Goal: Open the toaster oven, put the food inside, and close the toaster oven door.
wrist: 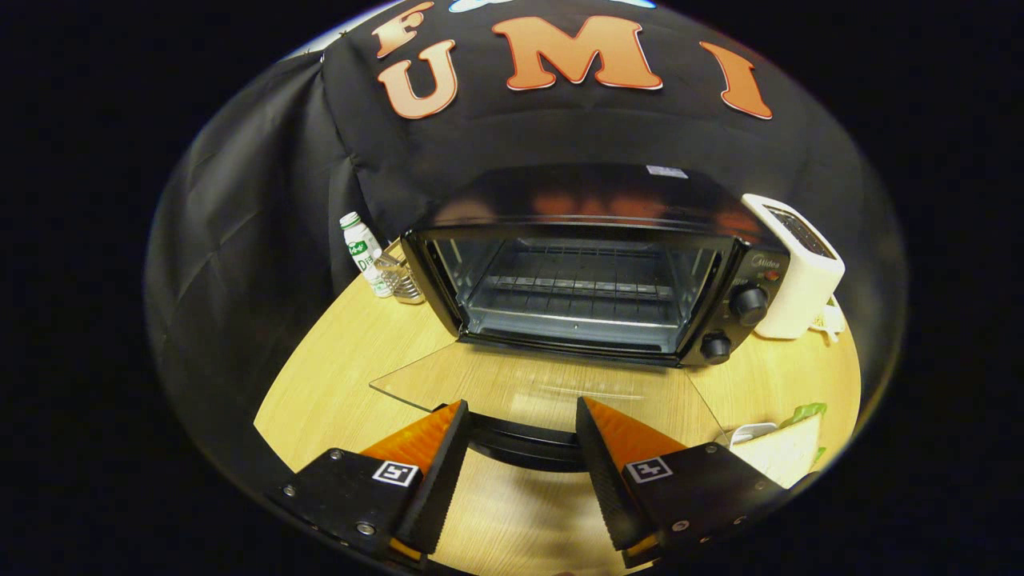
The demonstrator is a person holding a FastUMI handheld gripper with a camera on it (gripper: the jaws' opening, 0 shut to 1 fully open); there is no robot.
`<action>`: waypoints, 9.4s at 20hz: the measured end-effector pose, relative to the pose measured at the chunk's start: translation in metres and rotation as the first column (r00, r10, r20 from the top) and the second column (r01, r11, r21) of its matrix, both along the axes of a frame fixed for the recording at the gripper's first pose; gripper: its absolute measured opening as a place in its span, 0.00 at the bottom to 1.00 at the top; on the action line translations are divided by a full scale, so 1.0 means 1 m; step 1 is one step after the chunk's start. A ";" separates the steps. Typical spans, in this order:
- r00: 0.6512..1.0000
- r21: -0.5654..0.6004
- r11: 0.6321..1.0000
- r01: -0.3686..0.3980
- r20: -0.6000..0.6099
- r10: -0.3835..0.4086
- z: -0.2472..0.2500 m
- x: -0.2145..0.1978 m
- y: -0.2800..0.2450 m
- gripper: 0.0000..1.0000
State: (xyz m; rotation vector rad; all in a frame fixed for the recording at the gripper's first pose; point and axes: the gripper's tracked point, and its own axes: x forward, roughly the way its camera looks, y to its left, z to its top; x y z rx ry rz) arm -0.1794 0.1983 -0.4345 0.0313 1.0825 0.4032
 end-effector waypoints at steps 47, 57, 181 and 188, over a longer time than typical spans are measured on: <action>0.951 -0.147 0.983 0.109 -0.274 -0.146 -0.016 -0.018 -0.281 0.95; 0.814 0.042 0.939 0.340 -0.513 -0.271 -0.048 -0.036 -0.260 0.69; 0.961 -0.001 0.998 0.066 0.270 -0.063 0.047 0.121 -0.034 0.96; 0.885 0.060 0.996 0.064 0.459 -0.084 0.148 0.141 -0.043 0.96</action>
